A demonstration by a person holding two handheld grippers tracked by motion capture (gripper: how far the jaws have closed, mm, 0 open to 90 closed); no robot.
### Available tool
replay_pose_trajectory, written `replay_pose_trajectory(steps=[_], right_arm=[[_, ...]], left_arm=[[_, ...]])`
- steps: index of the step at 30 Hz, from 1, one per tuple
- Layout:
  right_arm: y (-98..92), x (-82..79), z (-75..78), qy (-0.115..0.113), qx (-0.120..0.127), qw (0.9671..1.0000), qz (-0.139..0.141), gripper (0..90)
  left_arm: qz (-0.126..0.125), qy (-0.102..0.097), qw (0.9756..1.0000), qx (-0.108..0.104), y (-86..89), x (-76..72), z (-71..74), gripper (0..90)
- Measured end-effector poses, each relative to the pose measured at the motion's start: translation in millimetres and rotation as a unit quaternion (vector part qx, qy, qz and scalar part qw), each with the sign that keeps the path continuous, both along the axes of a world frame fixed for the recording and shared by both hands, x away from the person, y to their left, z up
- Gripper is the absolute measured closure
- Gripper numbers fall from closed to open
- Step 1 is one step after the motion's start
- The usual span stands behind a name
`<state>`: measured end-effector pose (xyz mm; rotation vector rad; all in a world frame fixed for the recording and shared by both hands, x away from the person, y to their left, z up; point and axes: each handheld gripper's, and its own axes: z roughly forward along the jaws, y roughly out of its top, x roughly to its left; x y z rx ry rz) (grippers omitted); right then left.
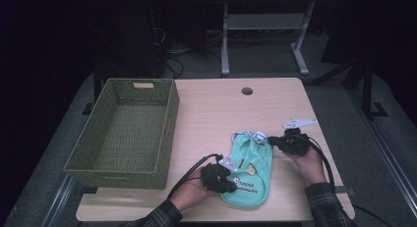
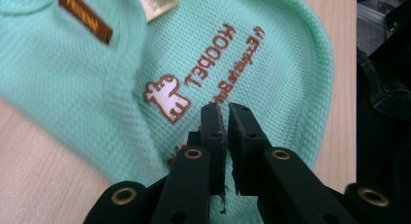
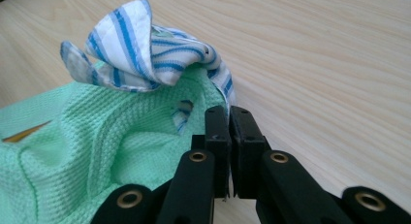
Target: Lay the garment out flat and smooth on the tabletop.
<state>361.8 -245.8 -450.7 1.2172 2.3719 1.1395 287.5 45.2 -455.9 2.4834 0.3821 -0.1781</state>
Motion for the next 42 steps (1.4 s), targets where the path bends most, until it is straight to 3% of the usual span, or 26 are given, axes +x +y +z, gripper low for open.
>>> replay_pose_trajectory(steps=[5,9,12,19,31,36,42], right_arm=[[-4.7,0.4,-3.6,0.003,0.003,1.0000,-0.002,86.0],[-6.3,-0.2,-2.2,-0.001,0.022,0.9998,0.002,72.3],[-9.8,-1.8,0.7,-0.003,0.030,0.9995,-0.002,67.3],[-13.9,-9.4,4.1,-0.002,0.034,0.9994,-0.002,73.5],[-20.4,-20.5,3.0,0.008,0.035,0.9993,-0.010,73.4],[-23.9,-22.4,0.8,0.012,0.037,0.9991,-0.015,72.5],[-23.2,-20.3,-1.9,0.013,0.038,0.9991,-0.011,75.8]], left_arm=[[-0.002,-0.007,0.9999,0.007,-0.4,0.5,1.6,82.3],[0.002,-0.014,0.9998,0.011,-0.3,-0.3,4.5,76.5],[0.013,-0.018,0.9997,-0.004,3.2,0.0,11.8,74.7],[0.059,-0.046,0.9968,-0.028,21.3,5.6,26.8,77.4],[0.118,-0.060,0.9909,-0.024,25.0,39.4,27.5,67.4],[0.121,-0.048,0.9914,-0.011,24.4,48.3,23.5,62.2],[0.100,-0.044,0.9940,-0.014,15.8,32.8,22.6,68.3]])
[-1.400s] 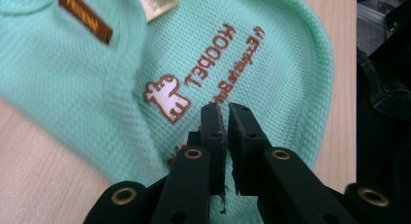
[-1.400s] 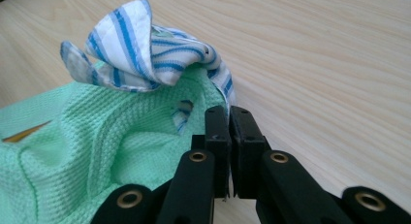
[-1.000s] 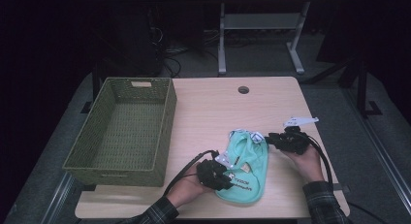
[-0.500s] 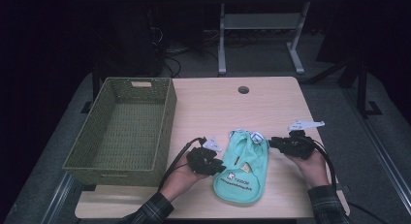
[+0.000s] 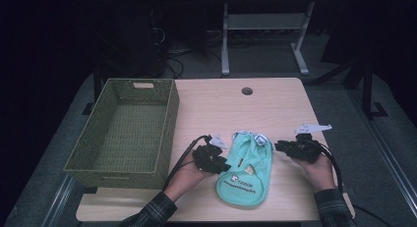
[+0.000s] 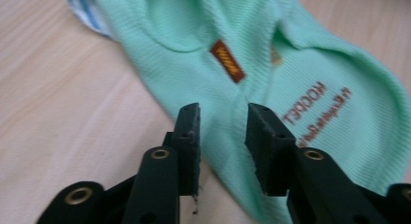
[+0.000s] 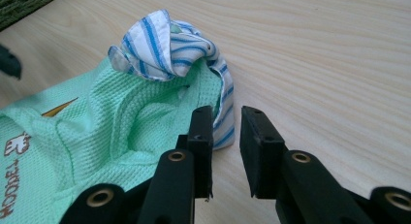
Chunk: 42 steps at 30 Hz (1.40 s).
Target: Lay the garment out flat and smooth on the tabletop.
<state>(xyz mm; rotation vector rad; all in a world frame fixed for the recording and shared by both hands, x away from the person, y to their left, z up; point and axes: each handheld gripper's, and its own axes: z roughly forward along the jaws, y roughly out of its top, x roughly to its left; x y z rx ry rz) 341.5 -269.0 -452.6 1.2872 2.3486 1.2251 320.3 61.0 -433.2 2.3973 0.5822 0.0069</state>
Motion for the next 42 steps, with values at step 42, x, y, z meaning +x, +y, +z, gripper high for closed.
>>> replay_pose_trajectory(steps=[42], right_arm=[[36.9,-27.3,-16.8,0.028,-0.049,0.9954,0.077,89.8]], left_arm=[[0.042,-0.053,0.9951,0.072,-5.6,40.0,-19.7,82.6]])
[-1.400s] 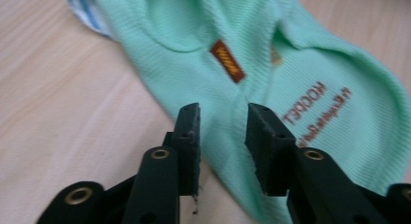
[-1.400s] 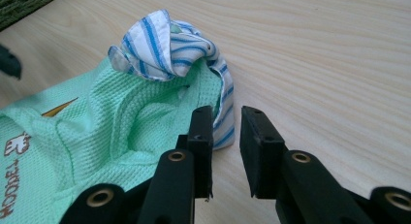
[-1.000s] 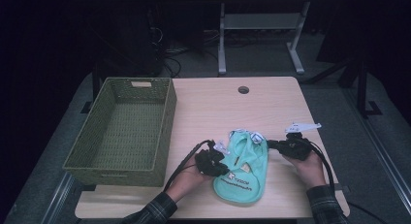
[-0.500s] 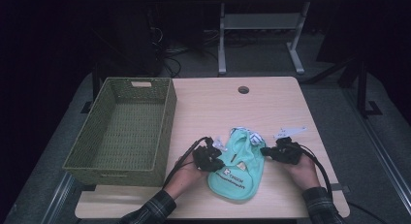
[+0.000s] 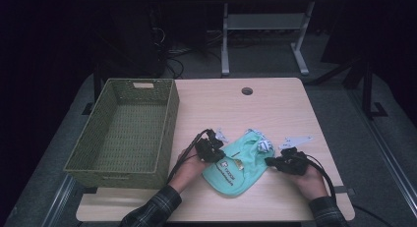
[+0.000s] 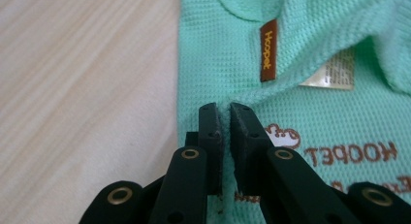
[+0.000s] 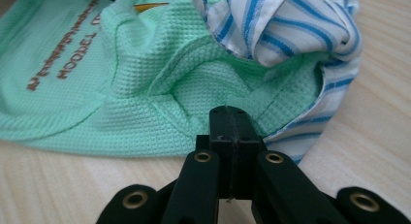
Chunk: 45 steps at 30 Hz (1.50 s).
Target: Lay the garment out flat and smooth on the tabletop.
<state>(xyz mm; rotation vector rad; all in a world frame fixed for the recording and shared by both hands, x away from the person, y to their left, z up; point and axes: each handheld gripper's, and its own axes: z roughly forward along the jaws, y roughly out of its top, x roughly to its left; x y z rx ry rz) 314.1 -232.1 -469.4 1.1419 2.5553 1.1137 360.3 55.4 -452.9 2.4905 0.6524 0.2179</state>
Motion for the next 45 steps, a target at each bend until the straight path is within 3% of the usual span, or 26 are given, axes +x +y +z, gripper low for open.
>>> replay_pose_trajectory(steps=[6,12,18,22,28,35,38,45], right_arm=[[-4.9,-5.4,7.7,-0.005,0.006,1.0000,-0.005,84.7],[-18.6,-3.4,26.2,-0.033,0.027,0.9986,-0.031,80.7],[-35.3,12.6,38.6,-0.048,0.050,0.9953,-0.068,73.8],[-37.3,27.2,41.5,-0.043,0.058,0.9933,-0.090,65.8],[-28.3,46.3,36.8,-0.027,0.052,0.9934,-0.098,55.2],[-15.2,55.4,16.6,-0.001,0.047,0.9949,-0.090,45.7],[-7.6,56.3,10.4,0.006,0.034,0.9961,-0.081,41.6],[3.8,55.5,0.2,0.014,0.011,0.9968,-0.078,42.2]], left_arm=[[0.004,0.008,0.9998,-0.016,2.7,2.6,1.0,78.1],[-0.006,0.007,0.9989,-0.046,5.6,-6.0,14.2,68.3],[-0.026,0.006,0.9980,-0.058,-0.6,-16.5,20.1,56.0],[-0.030,0.010,0.9974,-0.065,-2.1,-22.2,19.2,49.2],[-0.041,0.022,0.9971,-0.060,4.2,-33.4,14.3,38.0],[-0.050,0.026,0.9974,-0.045,9.0,-49.8,3.7,28.0],[-0.051,0.026,0.9978,-0.033,8.7,-50.6,-0.9,26.7],[-0.050,0.023,0.9981,-0.026,7.4,-51.0,-4.5,26.6]])
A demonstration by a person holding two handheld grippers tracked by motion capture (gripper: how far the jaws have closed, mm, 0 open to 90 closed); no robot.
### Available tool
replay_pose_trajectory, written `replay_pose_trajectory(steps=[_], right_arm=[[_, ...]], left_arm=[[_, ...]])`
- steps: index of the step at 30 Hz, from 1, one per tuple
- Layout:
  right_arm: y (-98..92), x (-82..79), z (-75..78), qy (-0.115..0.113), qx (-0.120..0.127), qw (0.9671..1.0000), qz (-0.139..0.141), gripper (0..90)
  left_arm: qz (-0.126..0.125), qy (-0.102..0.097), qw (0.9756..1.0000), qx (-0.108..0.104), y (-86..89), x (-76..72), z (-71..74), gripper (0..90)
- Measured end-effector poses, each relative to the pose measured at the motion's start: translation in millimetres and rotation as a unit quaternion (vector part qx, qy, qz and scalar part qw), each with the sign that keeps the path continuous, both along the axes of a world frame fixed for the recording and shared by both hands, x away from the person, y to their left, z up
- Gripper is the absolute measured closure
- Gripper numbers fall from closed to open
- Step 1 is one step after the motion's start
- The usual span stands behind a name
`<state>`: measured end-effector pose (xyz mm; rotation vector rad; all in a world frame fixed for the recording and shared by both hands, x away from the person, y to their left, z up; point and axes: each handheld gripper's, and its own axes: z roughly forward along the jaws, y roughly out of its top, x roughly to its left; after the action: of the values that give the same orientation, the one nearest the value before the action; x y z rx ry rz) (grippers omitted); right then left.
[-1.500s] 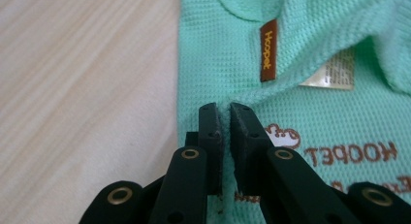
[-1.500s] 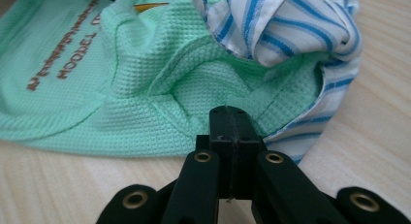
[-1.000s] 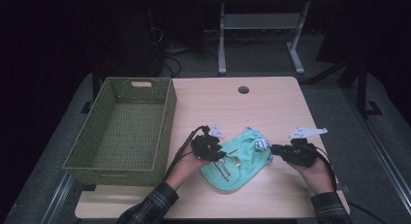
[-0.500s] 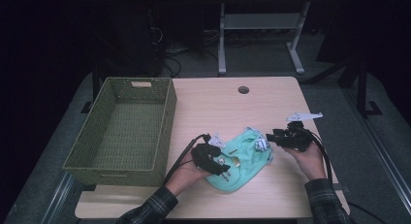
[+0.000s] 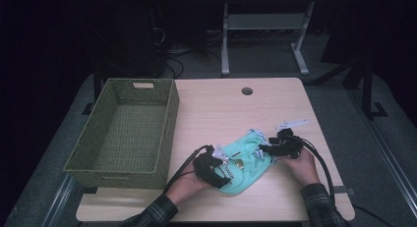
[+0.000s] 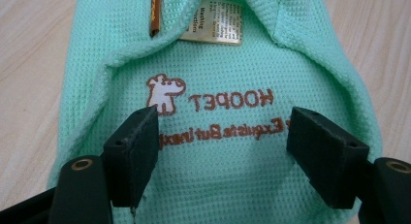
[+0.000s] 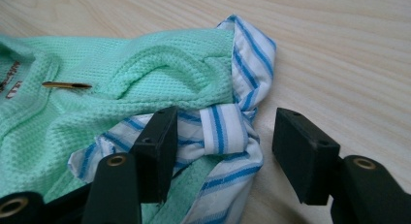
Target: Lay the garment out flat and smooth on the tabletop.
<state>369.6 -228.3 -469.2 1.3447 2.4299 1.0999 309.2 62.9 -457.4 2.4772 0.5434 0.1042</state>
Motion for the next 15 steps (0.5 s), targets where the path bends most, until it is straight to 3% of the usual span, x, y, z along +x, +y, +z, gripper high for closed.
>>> replay_pose_trajectory(steps=[7,15], right_arm=[[3.6,-4.5,-0.7,-0.012,-0.011,0.9998,0.010,52.0],[5.4,-6.1,0.0,0.000,-0.006,0.9998,0.018,67.5]], left_arm=[[-0.001,-0.005,1.0000,0.007,0.3,-0.3,-0.7,26.5],[-0.002,-0.012,0.9999,0.011,-0.3,-1.4,-1.0,26.5]])
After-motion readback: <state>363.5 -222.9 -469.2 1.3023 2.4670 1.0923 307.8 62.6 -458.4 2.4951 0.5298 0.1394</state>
